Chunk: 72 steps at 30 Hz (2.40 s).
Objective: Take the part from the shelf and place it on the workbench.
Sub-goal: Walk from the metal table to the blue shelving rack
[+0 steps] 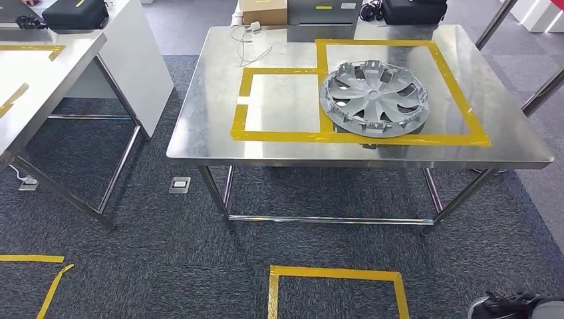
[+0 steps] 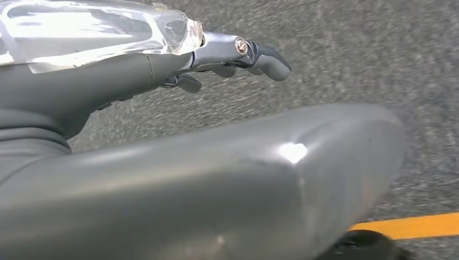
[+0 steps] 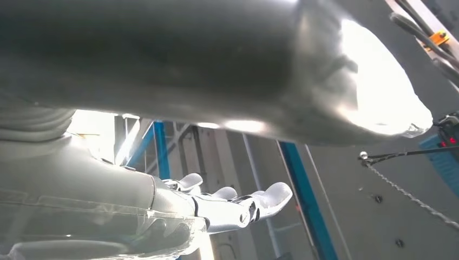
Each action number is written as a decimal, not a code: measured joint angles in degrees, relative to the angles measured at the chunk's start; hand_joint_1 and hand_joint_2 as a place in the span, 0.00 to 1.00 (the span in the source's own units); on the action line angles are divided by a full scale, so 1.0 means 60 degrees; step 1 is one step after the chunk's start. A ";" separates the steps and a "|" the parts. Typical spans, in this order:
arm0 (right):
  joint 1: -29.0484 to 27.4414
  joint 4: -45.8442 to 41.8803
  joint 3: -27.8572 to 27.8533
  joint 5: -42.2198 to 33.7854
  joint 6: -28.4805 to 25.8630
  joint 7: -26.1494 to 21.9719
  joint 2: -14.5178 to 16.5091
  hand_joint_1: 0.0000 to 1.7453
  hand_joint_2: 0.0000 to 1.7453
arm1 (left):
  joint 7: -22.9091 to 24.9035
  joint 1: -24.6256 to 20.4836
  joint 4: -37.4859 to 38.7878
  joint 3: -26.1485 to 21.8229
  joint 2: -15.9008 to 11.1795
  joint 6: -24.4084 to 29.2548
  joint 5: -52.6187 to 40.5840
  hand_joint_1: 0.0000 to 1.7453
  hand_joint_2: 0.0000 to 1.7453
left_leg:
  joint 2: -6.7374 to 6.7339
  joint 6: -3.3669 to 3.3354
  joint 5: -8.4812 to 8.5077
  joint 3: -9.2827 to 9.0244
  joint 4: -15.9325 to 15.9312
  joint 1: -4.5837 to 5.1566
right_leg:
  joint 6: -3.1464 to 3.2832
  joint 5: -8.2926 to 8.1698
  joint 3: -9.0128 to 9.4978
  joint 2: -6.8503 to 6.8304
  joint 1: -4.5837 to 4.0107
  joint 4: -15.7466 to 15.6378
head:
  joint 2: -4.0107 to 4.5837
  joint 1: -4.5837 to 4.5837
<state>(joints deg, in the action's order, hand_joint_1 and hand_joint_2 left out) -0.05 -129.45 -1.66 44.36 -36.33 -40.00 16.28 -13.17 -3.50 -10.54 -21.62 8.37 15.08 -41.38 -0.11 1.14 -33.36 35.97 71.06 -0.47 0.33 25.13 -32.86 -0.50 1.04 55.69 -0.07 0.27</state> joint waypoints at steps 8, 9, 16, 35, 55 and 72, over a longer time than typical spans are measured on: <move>-0.0055 0.0212 -0.0048 -0.0138 0.0000 0.0000 0.0003 0.00 0.00 | 0.0059 -0.0049 -0.0005 -0.0007 0.0008 0.0044 -0.0172 0.00 0.00 | 0.0002 -0.0423 0.0422 -0.1777 -0.2912 0.0056 | -0.0437 -0.0296 -0.0432 -0.0031 0.0033 0.0171 | 0.0000 0.0029; -0.0087 0.0269 -0.0051 -0.0122 0.0000 0.0000 -0.0003 0.00 0.00 | 0.0074 -0.0046 -0.0004 -0.0009 0.0013 0.0044 -0.0200 0.00 0.00 | -0.0031 -0.0518 0.0542 -0.1649 -0.2919 0.0051 | -0.0469 0.0080 -0.0570 -0.0020 0.0044 0.0487 | 0.0000 0.0004; -0.0319 0.0466 -0.0062 -0.0064 0.0000 -0.0002 -0.0022 0.00 0.00 | 0.0076 -0.0039 -0.0003 -0.0010 0.0047 0.0042 -0.0306 0.00 0.00 | -0.0097 -0.0606 0.1210 -0.0648 -0.2645 0.0135 | -0.0437 0.0994 -0.0144 0.0012 0.0034 0.2235 | 0.0000 -0.0048; -0.0482 0.0566 0.0062 -0.0203 0.0000 0.0000 -0.0013 0.00 0.00 | 0.0068 -0.0018 -0.0014 -0.0010 0.0013 0.0044 -0.0358 0.00 0.00 | 0.0013 -0.0212 0.0251 -0.2053 -0.2811 0.0121 | -0.0179 -0.0372 -0.0269 -0.0070 -0.0046 0.0073 | 0.0000 0.0315; -0.0907 0.1782 0.1383 0.0198 0.0000 0.0000 -0.0231 0.00 0.00 | 0.0037 0.0002 -0.0006 -0.0259 0.0028 0.0033 -0.0634 0.00 0.00 | -0.0060 -0.0159 0.1146 -0.0009 -0.2022 0.0069 | -0.0036 0.0934 0.1164 0.0035 0.0035 -0.0074 | 0.0000 0.0281; 0.0709 1.6245 0.0022 -0.5380 0.1801 0.6076 -0.1729 0.00 1.00 | 0.1372 0.0017 -0.0006 -0.0975 0.0097 -0.0062 -0.0664 0.00 1.00 | 0.0141 -0.0420 0.1157 -0.0967 -0.2850 0.0228 | 0.0022 0.0503 0.0854 -0.0147 -0.0189 -0.0266 | 0.0000 0.0413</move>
<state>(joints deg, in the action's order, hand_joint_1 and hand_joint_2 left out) 4.21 -31.98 -1.53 12.08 -25.52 -3.55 5.91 -4.94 -3.40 -10.58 -27.47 8.96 14.71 -45.36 0.73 -1.38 -26.41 30.17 53.96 0.90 0.46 28.15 -27.73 -1.38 -0.09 54.10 -0.07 2.74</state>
